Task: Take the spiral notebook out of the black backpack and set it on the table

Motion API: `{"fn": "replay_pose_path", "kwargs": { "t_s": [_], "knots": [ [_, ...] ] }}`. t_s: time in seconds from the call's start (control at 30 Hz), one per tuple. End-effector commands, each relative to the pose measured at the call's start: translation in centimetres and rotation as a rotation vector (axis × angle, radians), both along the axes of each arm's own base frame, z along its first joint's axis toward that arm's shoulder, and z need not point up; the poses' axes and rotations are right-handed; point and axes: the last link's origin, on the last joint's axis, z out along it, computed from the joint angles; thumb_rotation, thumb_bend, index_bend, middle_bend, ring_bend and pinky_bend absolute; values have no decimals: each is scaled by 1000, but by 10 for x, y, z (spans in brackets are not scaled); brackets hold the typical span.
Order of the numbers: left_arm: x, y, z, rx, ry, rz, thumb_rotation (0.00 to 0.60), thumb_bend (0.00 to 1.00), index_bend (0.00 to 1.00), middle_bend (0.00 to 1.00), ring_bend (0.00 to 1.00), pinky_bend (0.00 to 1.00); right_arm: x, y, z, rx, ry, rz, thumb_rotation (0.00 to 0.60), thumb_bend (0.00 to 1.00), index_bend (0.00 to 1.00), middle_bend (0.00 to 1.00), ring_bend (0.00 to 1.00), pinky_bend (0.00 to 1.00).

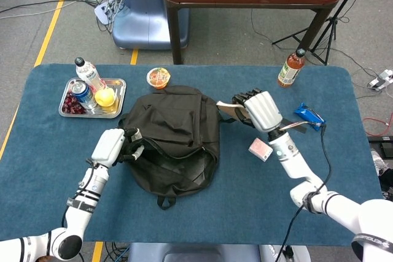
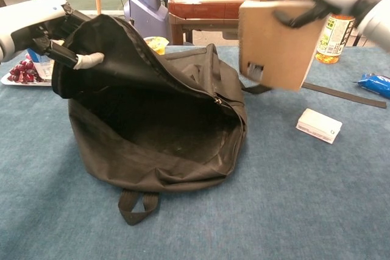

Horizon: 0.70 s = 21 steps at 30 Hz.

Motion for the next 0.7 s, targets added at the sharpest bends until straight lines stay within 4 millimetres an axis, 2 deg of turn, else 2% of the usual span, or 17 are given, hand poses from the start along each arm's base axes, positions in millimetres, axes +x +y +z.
{"fn": "replay_pose_path", "kwargs": {
  "t_s": [0.03, 0.1, 0.17, 0.2, 0.27, 0.37, 0.6, 0.7],
  "knots": [
    [0, -1, 1, 0, 1, 0, 600, 484, 738, 656, 521, 358, 2, 1, -21, 85, 2, -38, 600, 458, 576, 484, 423, 417],
    [-1, -1, 1, 2, 2, 2, 600, 484, 736, 653, 519, 358, -1, 6, -25, 135, 23, -73, 600, 341, 253, 281, 234, 279],
    [-2, -1, 2, 1, 4, 3, 600, 484, 735, 649, 516, 358, 1, 13, -23, 169, 20, -94, 600, 230, 47, 106, 101, 184],
    [-2, -1, 2, 0, 4, 5, 600, 484, 735, 647, 514, 358, 3, 18, -20, 187, 4, -102, 600, 196, 13, 60, 68, 164],
    [-2, -2, 2, -3, 4, 6, 600, 484, 733, 642, 510, 358, 9, 29, -12, 218, -36, -106, 600, 137, 0, 3, 15, 143],
    [-2, -2, 1, -9, 5, 6, 600, 484, 729, 632, 502, 358, 17, 43, 4, 232, -58, -87, 600, 97, 0, 0, 0, 142],
    [-2, -3, 4, -12, 14, 3, 600, 483, 712, 619, 493, 357, 28, 69, 45, 208, -73, -51, 600, 84, 0, 0, 0, 142],
    [-4, -6, 6, -24, 23, 6, 600, 478, 669, 597, 468, 354, 28, 78, 60, 197, -92, -54, 600, 83, 0, 0, 0, 142]
  ]
}}
